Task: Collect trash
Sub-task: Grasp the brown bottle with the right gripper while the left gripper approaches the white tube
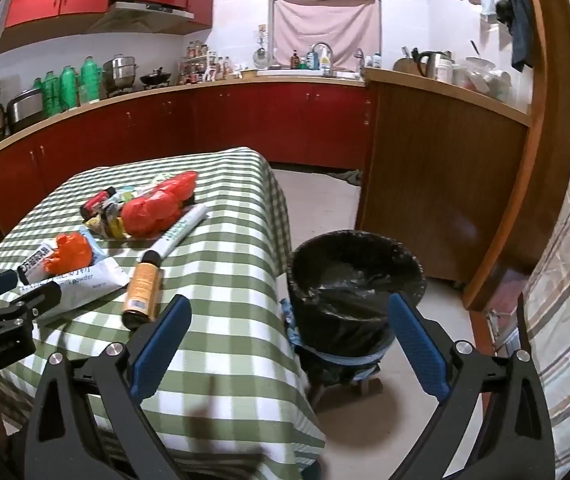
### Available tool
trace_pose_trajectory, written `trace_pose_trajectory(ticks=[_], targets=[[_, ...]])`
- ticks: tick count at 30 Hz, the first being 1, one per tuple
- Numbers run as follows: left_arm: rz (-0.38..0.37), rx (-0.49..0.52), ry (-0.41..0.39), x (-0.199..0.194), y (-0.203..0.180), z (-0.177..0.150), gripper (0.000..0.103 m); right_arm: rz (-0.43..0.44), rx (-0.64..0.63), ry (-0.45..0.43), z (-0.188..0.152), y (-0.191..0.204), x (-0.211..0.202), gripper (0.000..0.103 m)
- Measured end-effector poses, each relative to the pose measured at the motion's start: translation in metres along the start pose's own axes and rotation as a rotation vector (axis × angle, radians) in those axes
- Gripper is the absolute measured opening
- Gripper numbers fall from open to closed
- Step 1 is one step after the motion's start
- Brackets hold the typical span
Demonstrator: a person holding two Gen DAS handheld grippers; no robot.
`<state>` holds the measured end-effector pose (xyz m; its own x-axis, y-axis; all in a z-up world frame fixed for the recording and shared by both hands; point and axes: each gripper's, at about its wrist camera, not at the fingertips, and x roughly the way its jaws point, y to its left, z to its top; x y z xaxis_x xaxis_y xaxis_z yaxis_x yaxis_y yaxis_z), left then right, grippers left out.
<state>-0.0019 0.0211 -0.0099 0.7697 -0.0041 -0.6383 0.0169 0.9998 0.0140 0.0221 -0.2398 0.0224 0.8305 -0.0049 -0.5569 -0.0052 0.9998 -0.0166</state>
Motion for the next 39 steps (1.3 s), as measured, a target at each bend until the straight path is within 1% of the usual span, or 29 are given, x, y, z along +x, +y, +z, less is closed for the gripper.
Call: trace_pose_trajectory(ticks=[3, 5, 9, 14, 17, 21, 24, 26, 27, 33, 34, 35, 36, 38, 39], targets=[[0.000, -0.002, -0.005, -0.003, 0.006, 0.000, 0.083, 0.030, -0.015, 0.001, 0.004, 0.012, 0.002, 0.089], [-0.005, 0.002, -0.012, -0.005, 0.008, 0.000, 0.083, 0.054, -0.025, 0.003, 0.006, 0.020, 0.003, 0.078], [-0.014, 0.033, -0.029, -0.009, 0.006, -0.002, 0.083, 0.100, -0.050, 0.009, 0.010, 0.040, 0.007, 0.075], [-0.039, 0.047, -0.021, -0.006, 0.003, -0.004, 0.083, 0.147, -0.081, 0.042, 0.009, 0.059, 0.017, 0.058], [-0.039, 0.042, -0.022, -0.005, 0.005, -0.004, 0.083, 0.163, -0.097, 0.054, 0.006, 0.067, 0.021, 0.057], [-0.040, 0.037, -0.021, -0.004, 0.006, -0.004, 0.083, 0.182, -0.108, 0.075, 0.004, 0.073, 0.028, 0.050], [-0.042, 0.037, -0.018, -0.004, 0.006, -0.004, 0.083, 0.193, -0.112, 0.090, 0.002, 0.074, 0.032, 0.041], [-0.044, 0.042, -0.017, -0.003, 0.005, -0.005, 0.083, 0.205, -0.115, 0.099, 0.001, 0.076, 0.034, 0.030], [-0.045, 0.045, -0.016, -0.003, 0.005, -0.005, 0.083, 0.212, -0.117, 0.104, 0.000, 0.075, 0.034, 0.026], [-0.053, 0.061, -0.019, -0.001, -0.001, -0.005, 0.083, 0.211, -0.105, 0.089, 0.000, 0.066, 0.028, 0.025], [-0.055, 0.064, -0.022, -0.001, -0.002, -0.005, 0.082, 0.208, -0.100, 0.087, 0.000, 0.063, 0.026, 0.025], [-0.055, 0.067, -0.024, -0.001, -0.003, -0.005, 0.076, 0.206, -0.094, 0.086, 0.000, 0.060, 0.026, 0.025], [-0.055, 0.071, -0.026, -0.002, -0.005, -0.006, 0.074, 0.204, -0.087, 0.085, 0.000, 0.057, 0.025, 0.025], [-0.058, 0.083, -0.027, -0.001, -0.009, -0.006, 0.062, 0.199, -0.078, 0.085, 0.000, 0.052, 0.024, 0.025], [-0.063, 0.088, -0.025, -0.001, -0.011, -0.007, 0.059, 0.197, -0.074, 0.085, 0.000, 0.050, 0.023, 0.025]])
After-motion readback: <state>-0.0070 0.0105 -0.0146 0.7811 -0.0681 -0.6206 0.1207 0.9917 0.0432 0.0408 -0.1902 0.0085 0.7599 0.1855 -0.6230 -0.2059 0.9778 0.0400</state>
